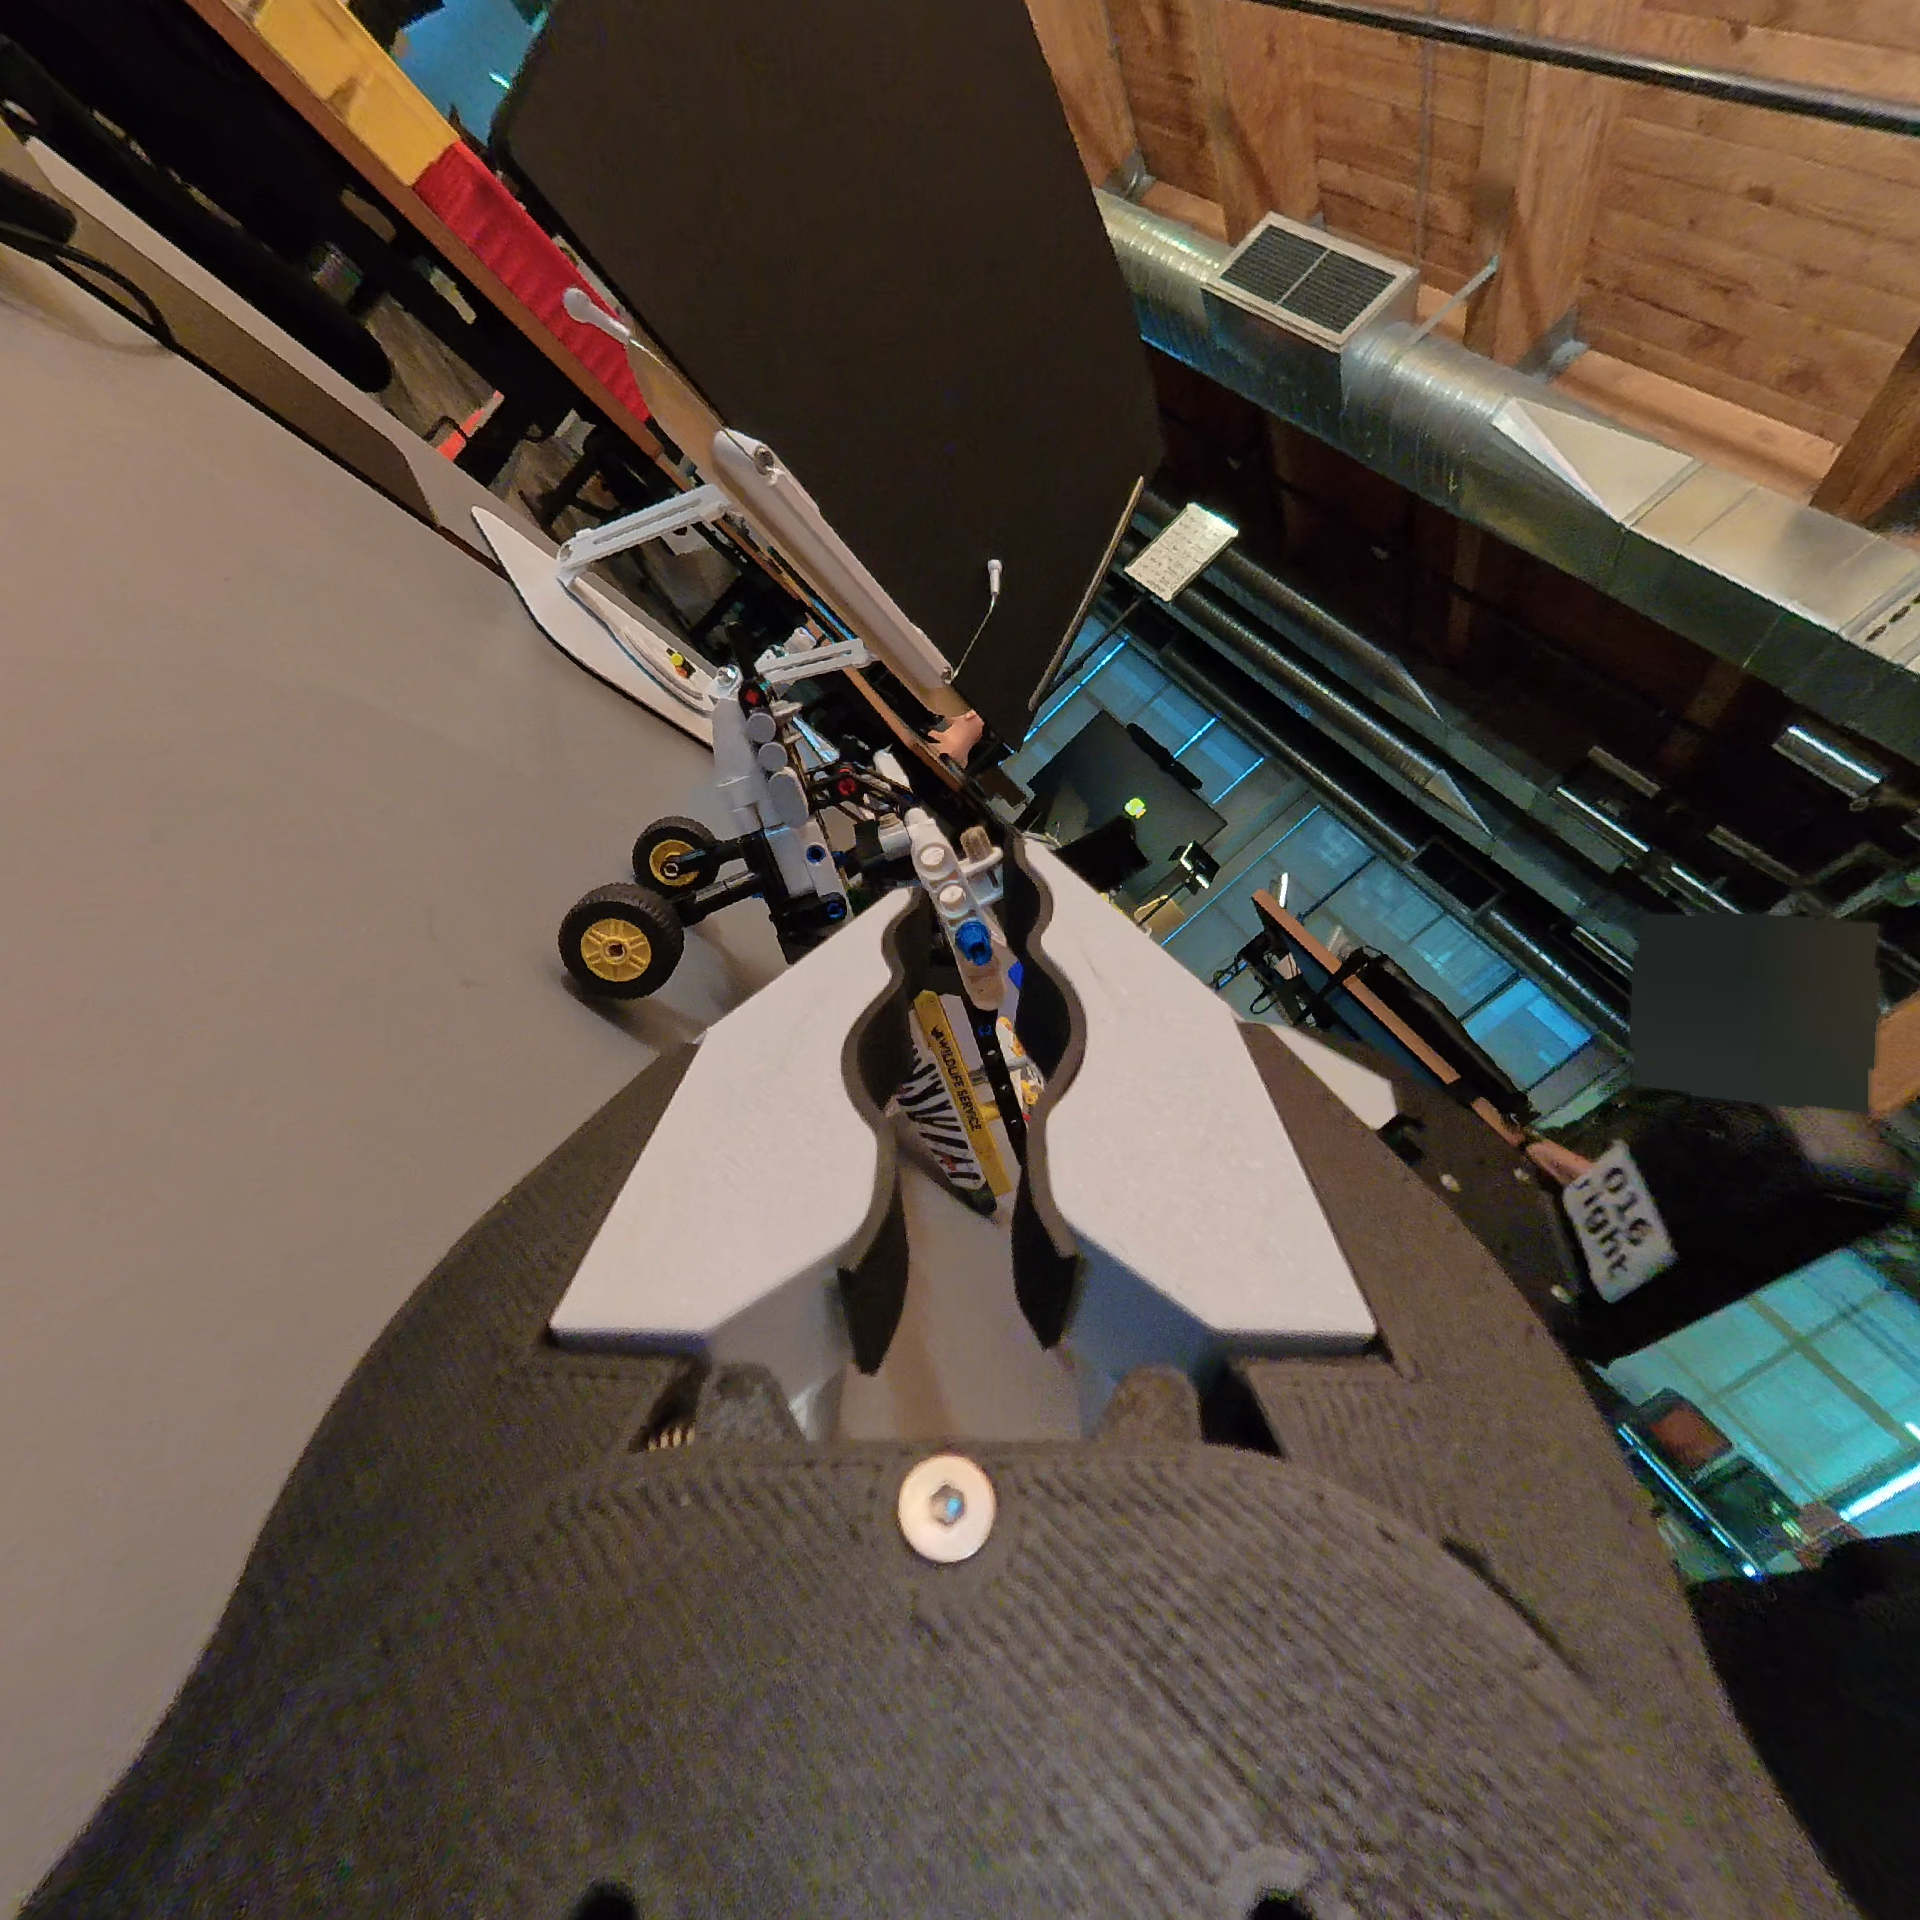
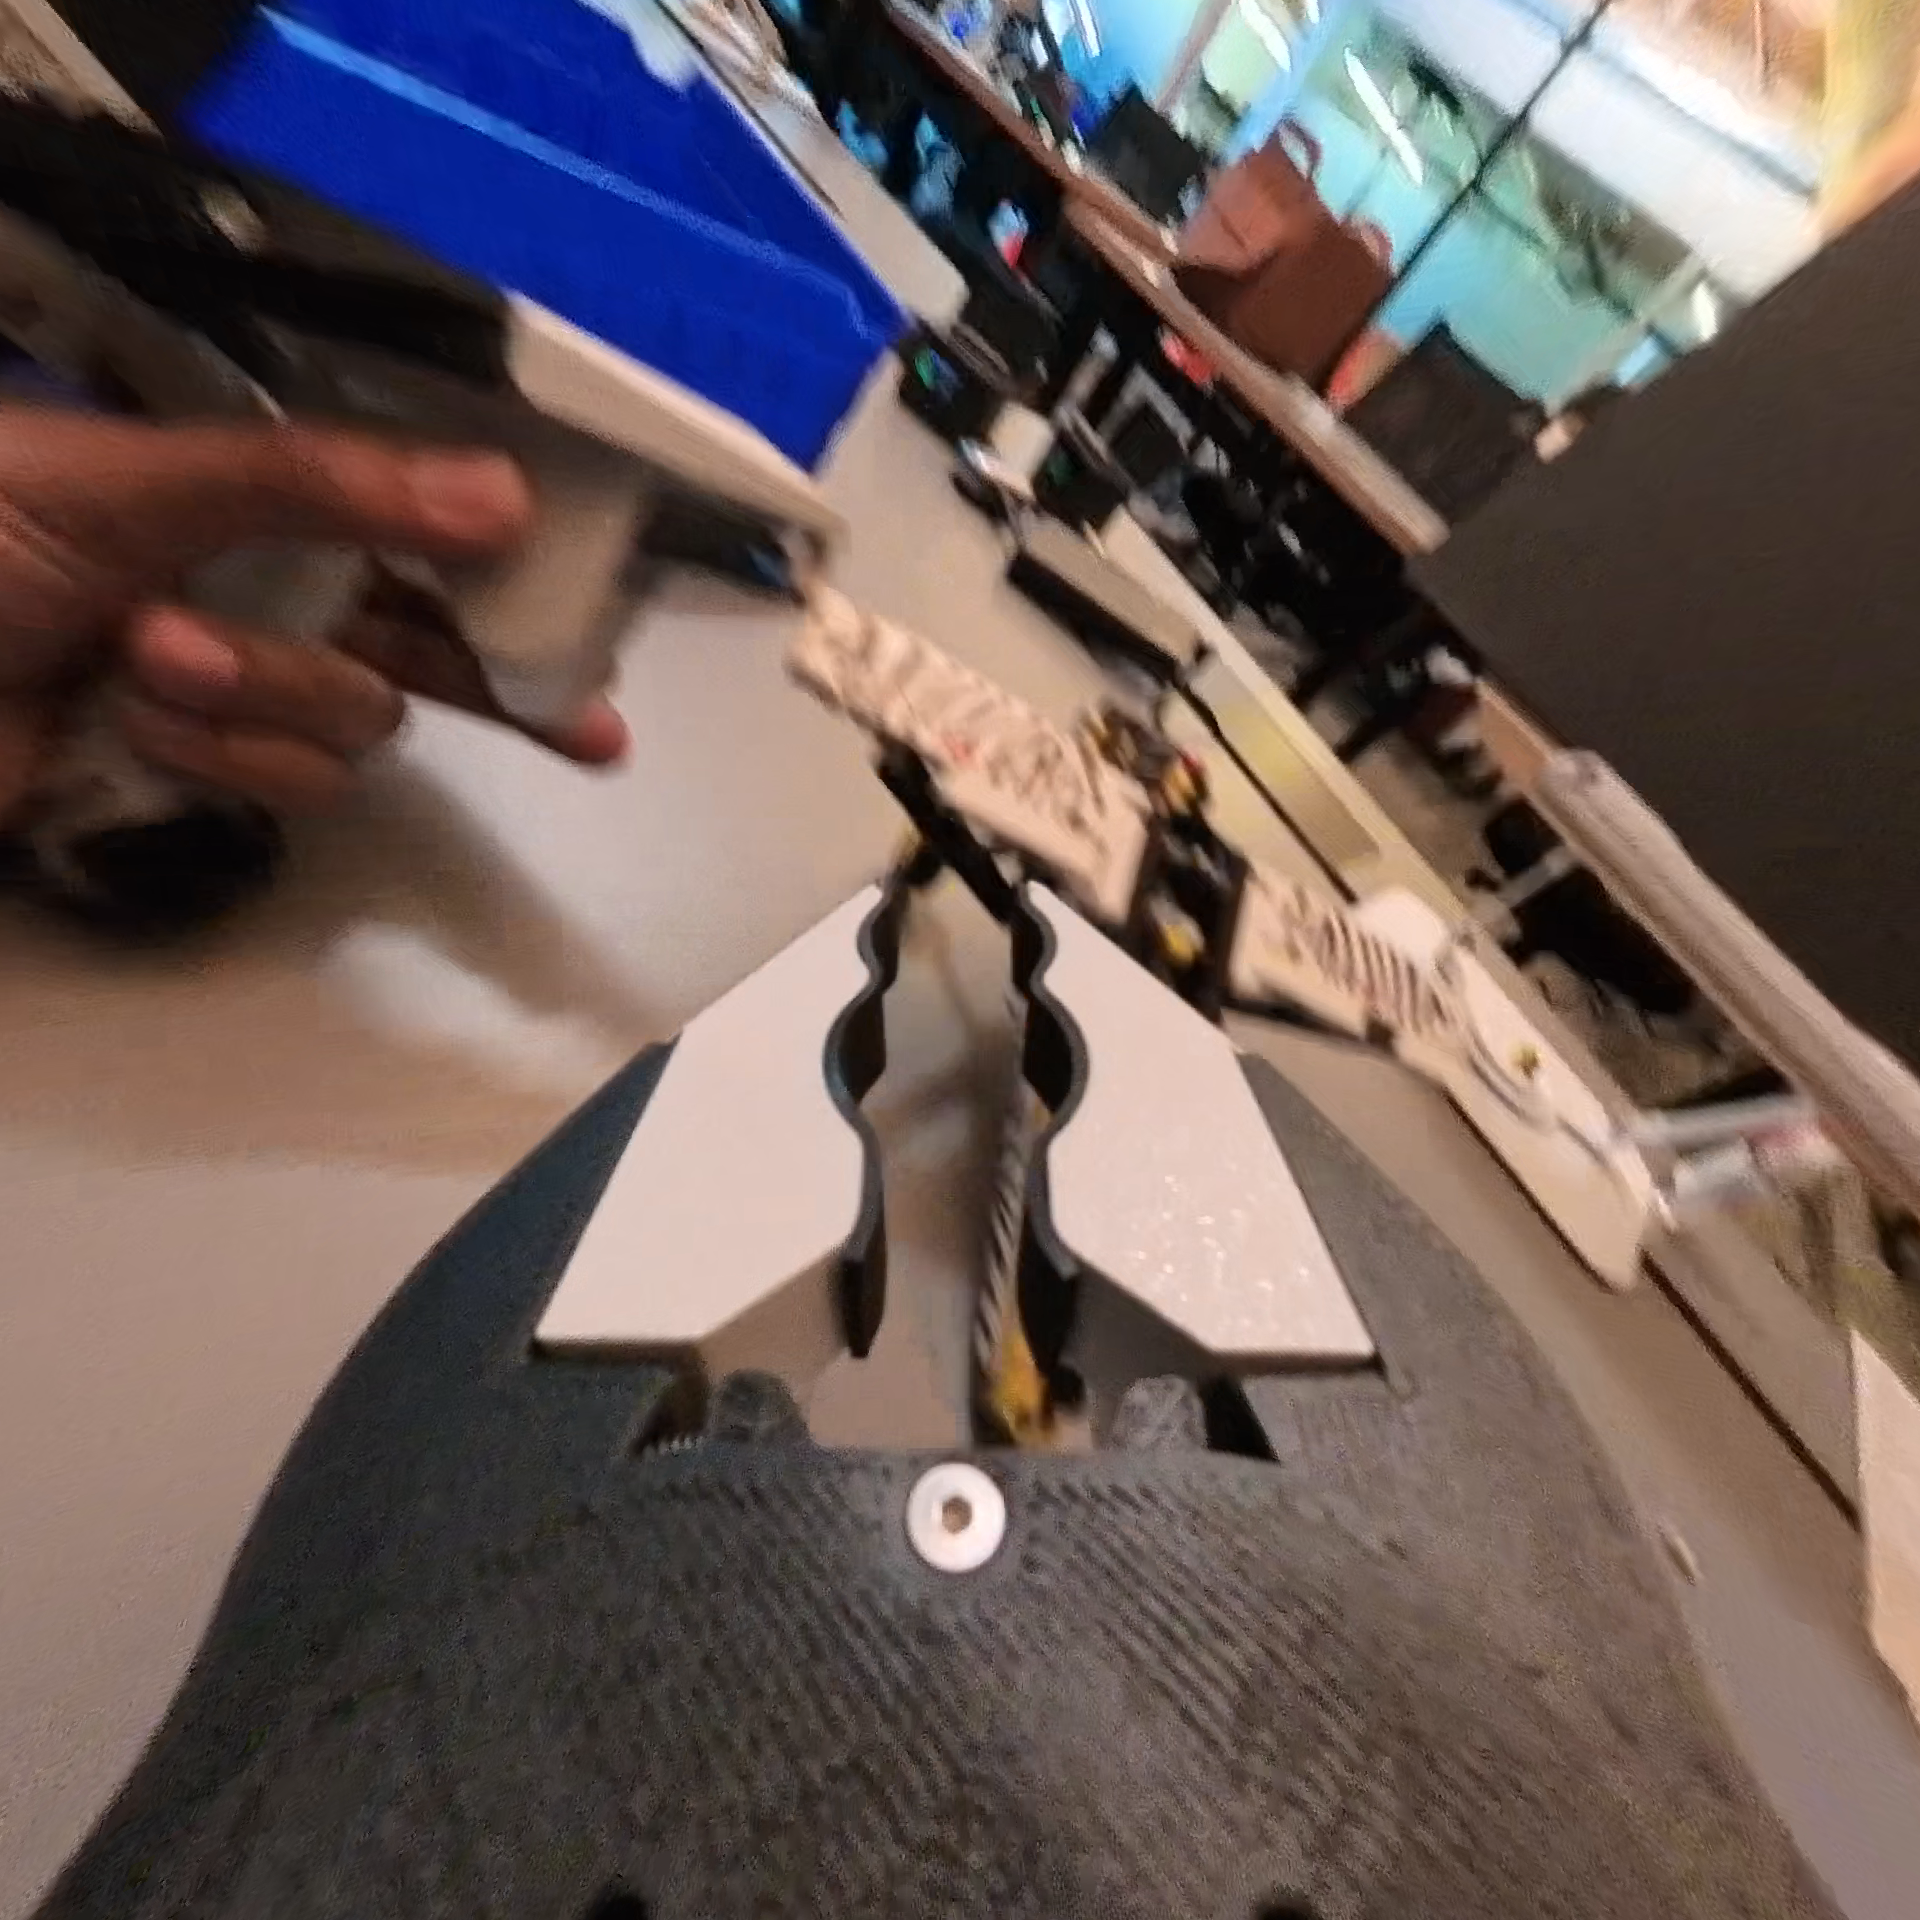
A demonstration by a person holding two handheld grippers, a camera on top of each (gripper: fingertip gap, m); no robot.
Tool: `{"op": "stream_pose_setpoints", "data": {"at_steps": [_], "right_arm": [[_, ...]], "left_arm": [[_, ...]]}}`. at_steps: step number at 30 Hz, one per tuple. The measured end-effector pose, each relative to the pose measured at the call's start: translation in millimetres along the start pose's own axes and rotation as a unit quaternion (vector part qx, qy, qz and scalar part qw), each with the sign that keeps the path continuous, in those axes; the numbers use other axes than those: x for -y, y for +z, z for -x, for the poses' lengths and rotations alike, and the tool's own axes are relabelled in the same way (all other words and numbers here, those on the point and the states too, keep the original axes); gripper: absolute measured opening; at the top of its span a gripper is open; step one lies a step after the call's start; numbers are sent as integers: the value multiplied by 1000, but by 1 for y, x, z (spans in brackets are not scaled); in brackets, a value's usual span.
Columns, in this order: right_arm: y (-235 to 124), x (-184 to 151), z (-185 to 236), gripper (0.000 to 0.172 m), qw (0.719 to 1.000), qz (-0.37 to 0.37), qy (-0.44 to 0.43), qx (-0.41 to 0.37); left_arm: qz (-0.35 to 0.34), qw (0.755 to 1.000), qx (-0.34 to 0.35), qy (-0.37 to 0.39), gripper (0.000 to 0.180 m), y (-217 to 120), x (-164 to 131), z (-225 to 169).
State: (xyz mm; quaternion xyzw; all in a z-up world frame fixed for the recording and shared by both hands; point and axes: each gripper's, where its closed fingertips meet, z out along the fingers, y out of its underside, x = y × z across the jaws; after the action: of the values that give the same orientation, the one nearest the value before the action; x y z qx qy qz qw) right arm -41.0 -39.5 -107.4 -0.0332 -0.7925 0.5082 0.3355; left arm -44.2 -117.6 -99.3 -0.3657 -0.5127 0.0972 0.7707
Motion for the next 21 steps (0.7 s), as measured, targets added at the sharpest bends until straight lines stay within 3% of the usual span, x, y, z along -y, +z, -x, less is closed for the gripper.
{"op": "stream_pose_setpoints", "data": {"at_steps": [2,5,21], "right_arm": [[17,28,16,19,999,-32,-11,19],[35,42,21,15,999,-40,-31,22],[51,44,35,4,996,-33,8,85]], "left_arm": [[4,1000,-3,4,11,0,-2,-2],[10,1000,-7,9,11,1,-3,-4],[19,1000,-10,20,11,2,-7,-6]]}}
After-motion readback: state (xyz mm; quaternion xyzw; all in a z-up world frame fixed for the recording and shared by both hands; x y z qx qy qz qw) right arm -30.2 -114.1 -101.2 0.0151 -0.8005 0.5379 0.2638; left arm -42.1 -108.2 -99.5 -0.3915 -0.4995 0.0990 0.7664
